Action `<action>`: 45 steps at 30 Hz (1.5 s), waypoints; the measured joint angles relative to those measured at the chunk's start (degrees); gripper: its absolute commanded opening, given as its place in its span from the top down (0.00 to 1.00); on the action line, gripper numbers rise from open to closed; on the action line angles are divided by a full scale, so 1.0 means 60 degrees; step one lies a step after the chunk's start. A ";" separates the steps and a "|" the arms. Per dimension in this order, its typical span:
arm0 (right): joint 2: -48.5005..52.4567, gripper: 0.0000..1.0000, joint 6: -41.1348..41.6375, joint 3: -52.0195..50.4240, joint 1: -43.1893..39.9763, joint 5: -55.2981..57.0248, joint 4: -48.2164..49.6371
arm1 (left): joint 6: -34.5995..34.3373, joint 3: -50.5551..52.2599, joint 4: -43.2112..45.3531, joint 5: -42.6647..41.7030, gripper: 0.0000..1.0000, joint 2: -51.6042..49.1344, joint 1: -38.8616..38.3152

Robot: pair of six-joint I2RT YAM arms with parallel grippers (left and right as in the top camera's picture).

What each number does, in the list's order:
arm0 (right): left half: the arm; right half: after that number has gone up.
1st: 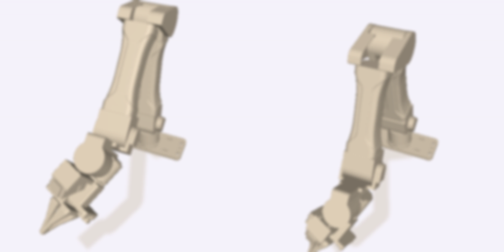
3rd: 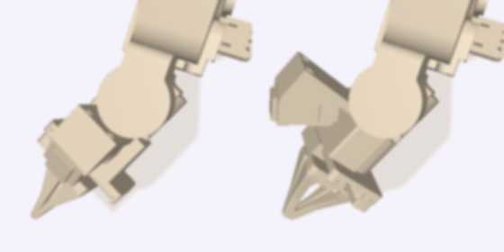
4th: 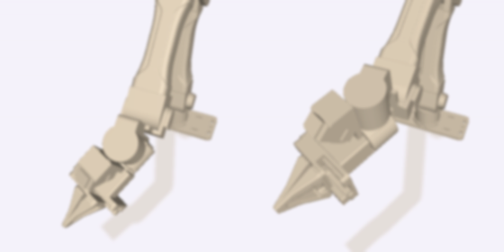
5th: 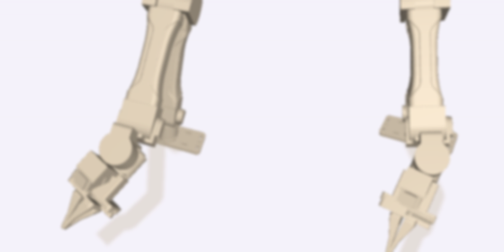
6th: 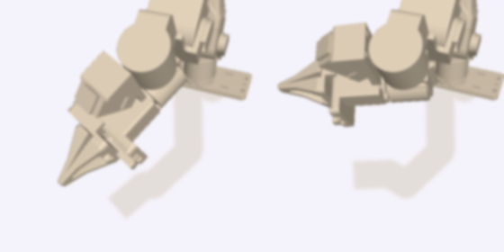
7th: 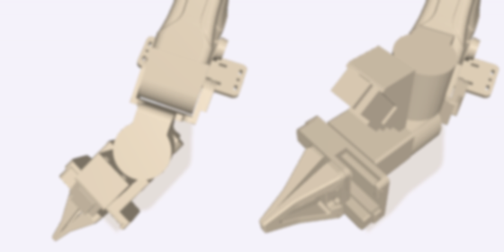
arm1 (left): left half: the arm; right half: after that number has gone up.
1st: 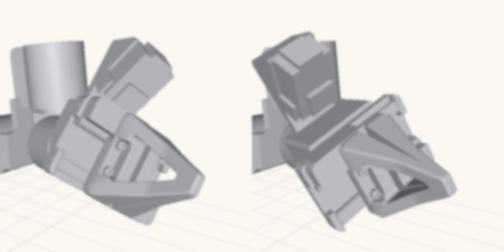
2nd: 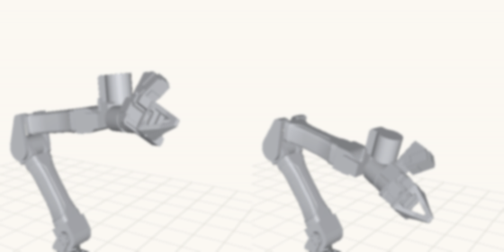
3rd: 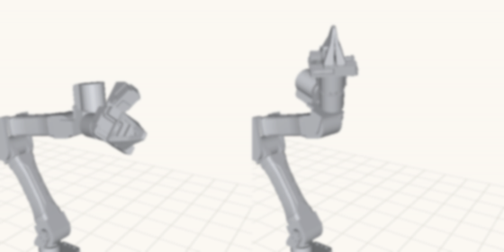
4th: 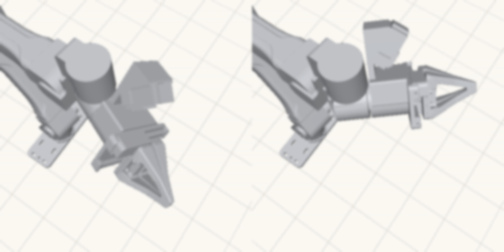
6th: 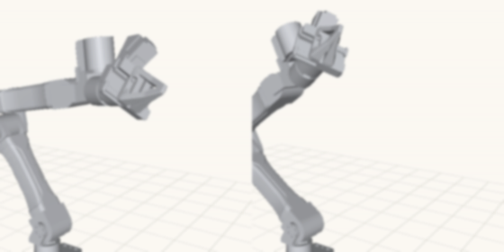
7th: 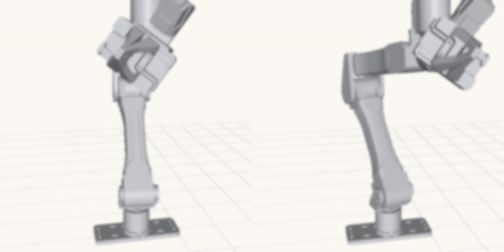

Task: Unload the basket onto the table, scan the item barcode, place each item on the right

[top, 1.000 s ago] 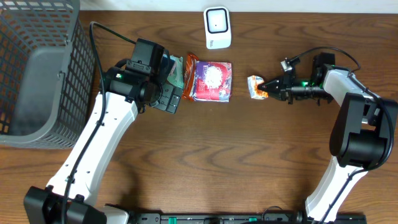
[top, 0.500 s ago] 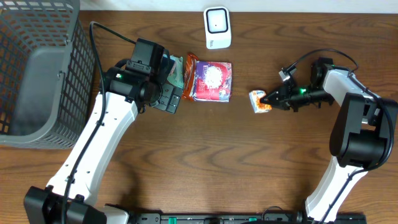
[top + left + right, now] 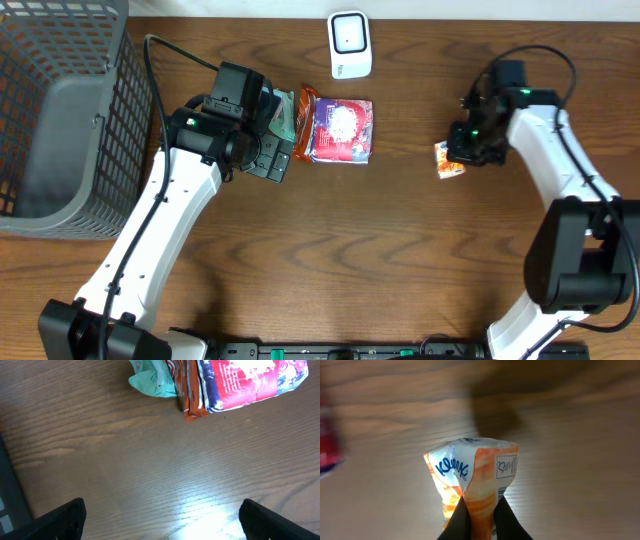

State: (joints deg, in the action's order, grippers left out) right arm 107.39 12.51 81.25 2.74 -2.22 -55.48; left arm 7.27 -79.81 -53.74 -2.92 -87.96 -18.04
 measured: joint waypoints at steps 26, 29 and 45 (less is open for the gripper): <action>0.2004 0.71 0.2878 -0.0182 0.3603 0.6896 0.0310 | 0.0000 0.0000 -0.0004 0.0000 0.02 0.0000 0.0000; 0.2004 0.64 0.2889 -0.0171 0.3810 0.6586 0.0310 | -0.0004 0.0000 -0.0004 0.0000 0.02 0.0000 0.0000; 0.2004 0.40 0.2025 0.3242 0.4131 0.3876 -0.1486 | 0.0000 0.0000 -0.0004 0.0000 0.02 0.0000 0.0000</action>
State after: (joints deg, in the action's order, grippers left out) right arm 119.42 24.67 100.71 27.53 21.04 -64.40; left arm 7.27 -79.81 -53.76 -2.92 -87.96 -18.04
